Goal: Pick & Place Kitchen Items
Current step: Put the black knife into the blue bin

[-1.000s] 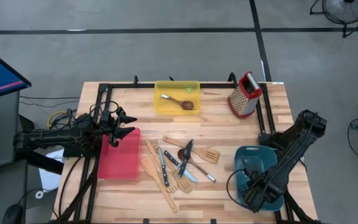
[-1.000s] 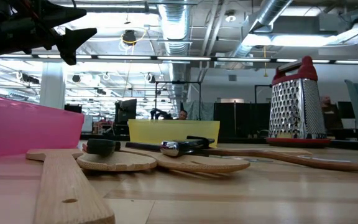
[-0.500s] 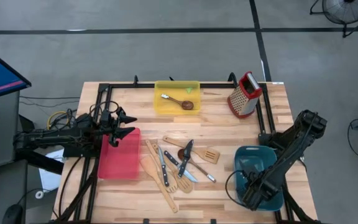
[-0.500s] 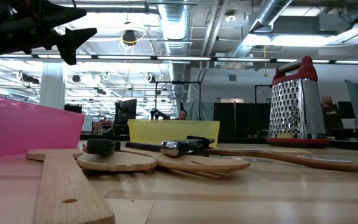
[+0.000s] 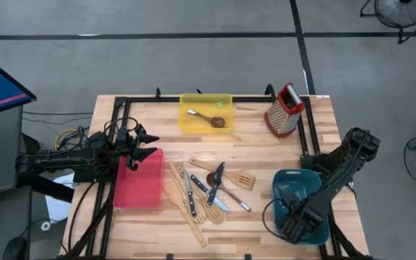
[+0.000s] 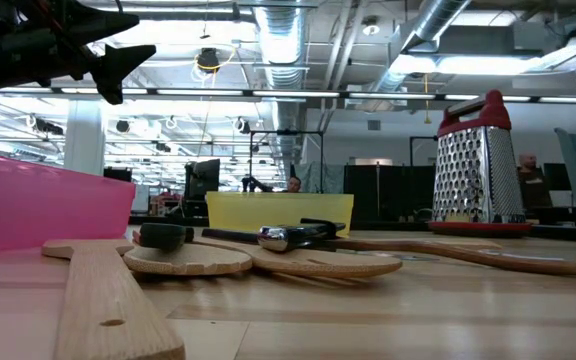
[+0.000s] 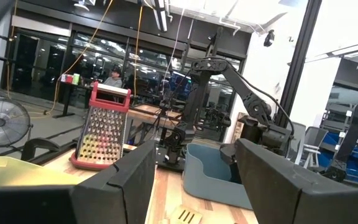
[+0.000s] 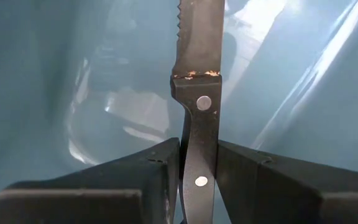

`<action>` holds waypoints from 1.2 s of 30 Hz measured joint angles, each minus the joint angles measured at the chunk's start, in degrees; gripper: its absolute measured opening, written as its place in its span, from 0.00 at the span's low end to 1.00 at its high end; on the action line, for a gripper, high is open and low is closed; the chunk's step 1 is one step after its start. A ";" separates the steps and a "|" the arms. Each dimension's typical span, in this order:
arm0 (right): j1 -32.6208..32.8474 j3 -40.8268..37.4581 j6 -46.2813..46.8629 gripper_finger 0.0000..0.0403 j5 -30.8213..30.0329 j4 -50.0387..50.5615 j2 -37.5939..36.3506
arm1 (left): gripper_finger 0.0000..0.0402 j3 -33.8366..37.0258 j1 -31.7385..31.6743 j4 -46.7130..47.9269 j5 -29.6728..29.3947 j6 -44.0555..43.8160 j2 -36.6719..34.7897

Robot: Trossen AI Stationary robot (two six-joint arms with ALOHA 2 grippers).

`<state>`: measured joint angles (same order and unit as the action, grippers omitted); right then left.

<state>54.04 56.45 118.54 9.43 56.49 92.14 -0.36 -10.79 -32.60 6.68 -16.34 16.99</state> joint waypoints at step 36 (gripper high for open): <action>-0.04 0.02 1.29 0.32 -0.48 -0.21 3.58 | 0.52 0.00 0.00 -0.04 -1.18 0.00 0.00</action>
<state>54.00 56.47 119.83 8.95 56.28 95.72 -0.36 -10.79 -32.64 5.50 -16.34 16.99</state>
